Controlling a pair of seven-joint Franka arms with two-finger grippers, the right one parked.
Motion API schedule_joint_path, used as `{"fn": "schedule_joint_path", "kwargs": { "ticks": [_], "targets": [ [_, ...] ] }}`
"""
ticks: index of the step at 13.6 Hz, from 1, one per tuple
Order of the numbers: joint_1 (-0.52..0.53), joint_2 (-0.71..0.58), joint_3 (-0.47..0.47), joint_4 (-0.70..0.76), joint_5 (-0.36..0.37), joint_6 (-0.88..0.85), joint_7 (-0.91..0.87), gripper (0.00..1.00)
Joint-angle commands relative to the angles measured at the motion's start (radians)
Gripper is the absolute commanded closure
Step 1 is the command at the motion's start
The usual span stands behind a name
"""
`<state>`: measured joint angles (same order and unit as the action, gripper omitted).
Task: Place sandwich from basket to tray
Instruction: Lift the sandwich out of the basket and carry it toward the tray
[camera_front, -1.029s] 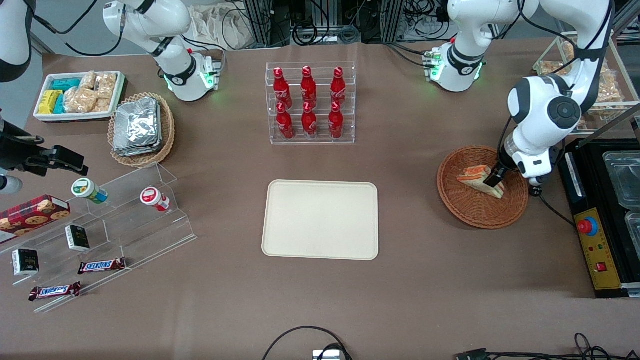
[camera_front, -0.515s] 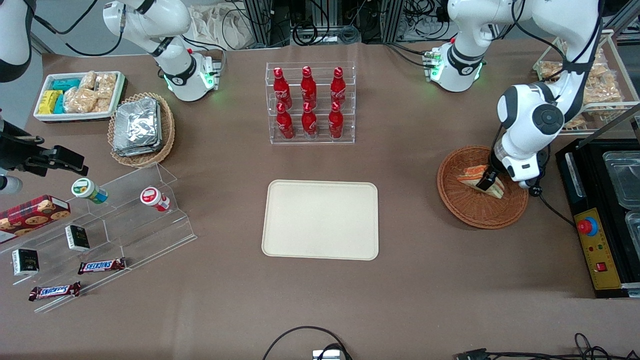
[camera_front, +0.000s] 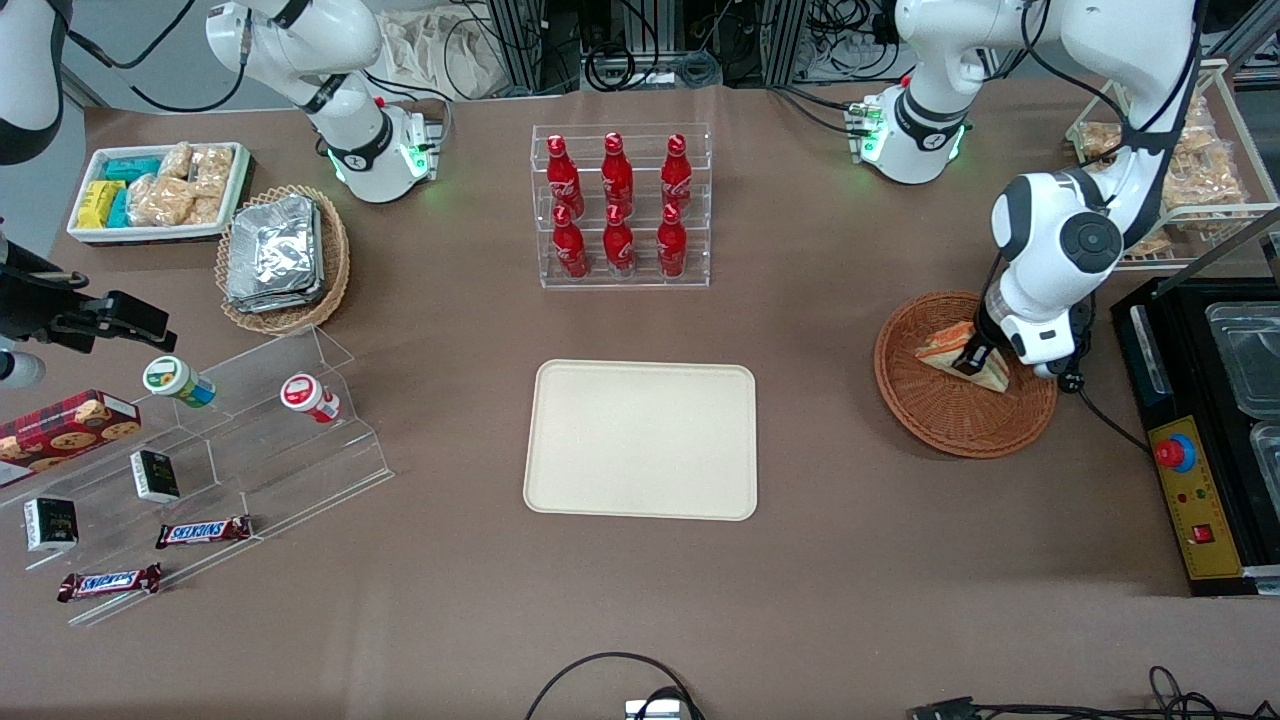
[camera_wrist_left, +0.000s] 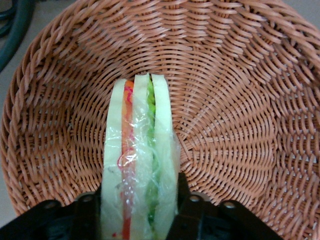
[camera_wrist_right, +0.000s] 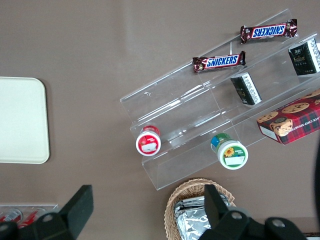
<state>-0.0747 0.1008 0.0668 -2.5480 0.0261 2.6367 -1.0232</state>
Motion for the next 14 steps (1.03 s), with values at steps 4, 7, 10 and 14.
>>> {"fn": "schedule_joint_path", "kwargs": {
  "ticks": [4, 7, 10, 14],
  "targets": [
    [-0.008, -0.091, -0.011, 0.121, 0.026, -0.281, 0.174, 1.0],
    [-0.008, -0.104, -0.08, 0.224, 0.026, -0.391, 0.328, 1.0],
    [-0.01, -0.073, -0.182, 0.353, 0.035, -0.472, 0.429, 1.0],
    [-0.01, -0.012, -0.294, 0.417, 0.182, -0.469, 0.453, 1.0]
  ]
}}
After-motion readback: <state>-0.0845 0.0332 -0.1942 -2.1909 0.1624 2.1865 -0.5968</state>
